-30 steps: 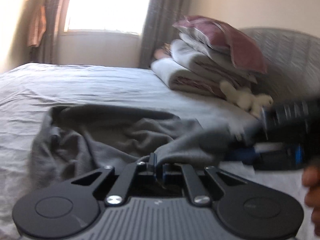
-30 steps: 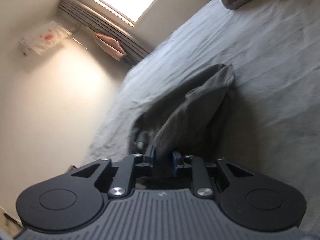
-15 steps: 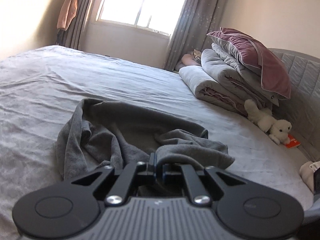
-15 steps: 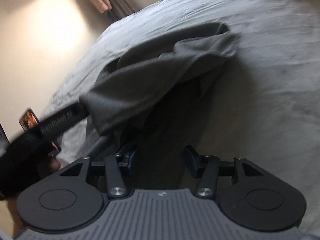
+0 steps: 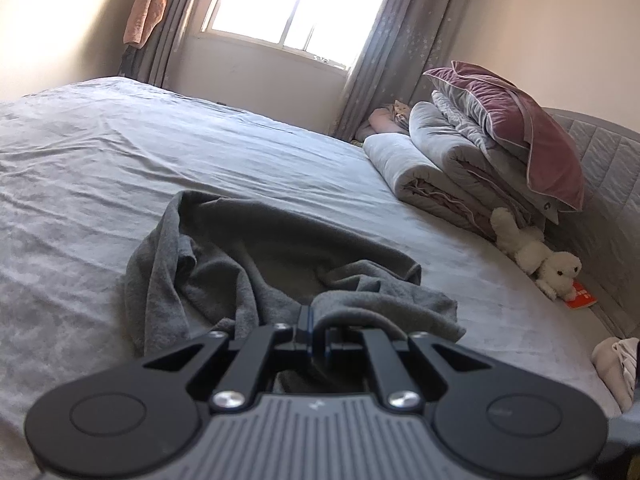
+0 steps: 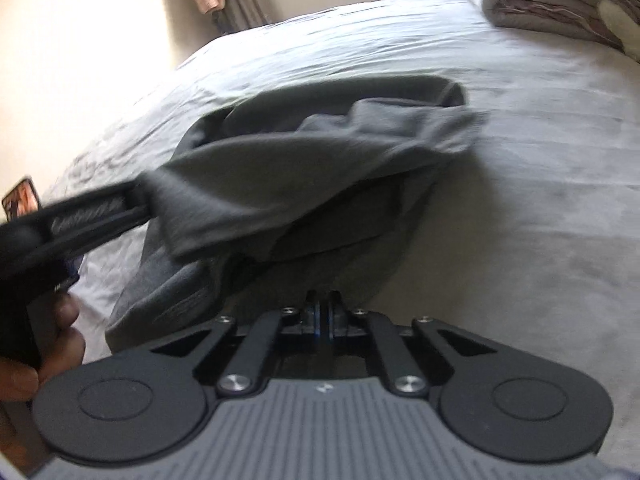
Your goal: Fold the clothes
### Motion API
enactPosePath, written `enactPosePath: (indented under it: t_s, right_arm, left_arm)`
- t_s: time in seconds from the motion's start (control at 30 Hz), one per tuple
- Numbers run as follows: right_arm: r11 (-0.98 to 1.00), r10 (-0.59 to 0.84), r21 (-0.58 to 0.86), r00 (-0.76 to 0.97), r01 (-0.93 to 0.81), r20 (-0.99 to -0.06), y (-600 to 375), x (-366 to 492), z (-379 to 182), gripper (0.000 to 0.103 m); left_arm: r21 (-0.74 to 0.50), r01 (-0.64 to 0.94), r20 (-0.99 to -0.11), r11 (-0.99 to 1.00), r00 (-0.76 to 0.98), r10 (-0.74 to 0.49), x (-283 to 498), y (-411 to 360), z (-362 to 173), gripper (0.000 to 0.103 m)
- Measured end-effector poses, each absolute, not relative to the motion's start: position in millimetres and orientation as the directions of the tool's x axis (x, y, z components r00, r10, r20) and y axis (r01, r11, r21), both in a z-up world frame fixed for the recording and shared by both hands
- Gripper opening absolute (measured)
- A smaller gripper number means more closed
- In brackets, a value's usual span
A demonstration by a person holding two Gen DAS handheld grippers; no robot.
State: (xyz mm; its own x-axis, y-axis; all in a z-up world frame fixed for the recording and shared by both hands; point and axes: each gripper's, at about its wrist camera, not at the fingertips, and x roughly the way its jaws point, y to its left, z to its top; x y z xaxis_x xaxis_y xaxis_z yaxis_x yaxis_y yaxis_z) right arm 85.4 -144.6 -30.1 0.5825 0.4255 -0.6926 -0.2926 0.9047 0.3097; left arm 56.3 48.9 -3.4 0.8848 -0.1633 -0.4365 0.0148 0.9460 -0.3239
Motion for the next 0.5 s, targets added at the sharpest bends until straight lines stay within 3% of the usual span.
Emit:
enactPosePath:
  t_s: [0.23,0.5]
  right_arm:
    - [0.971,0.229,0.214,0.692,-0.11,-0.684,-215.3,92.6,-19.6,0.005]
    - [0.984,-0.109,0.042,0.762,0.176,-0.639,-297.4,98.0,-21.6,0.004]
  left_arm:
    - [-0.338,0.067,-0.431,0.939,0.876,-0.218,50.4,39.0,-3.0,0.005]
    - [-0.334,0.196,-0.436,0.922,0.835,-0.336,40.2,4.3,-8.9,0.005]
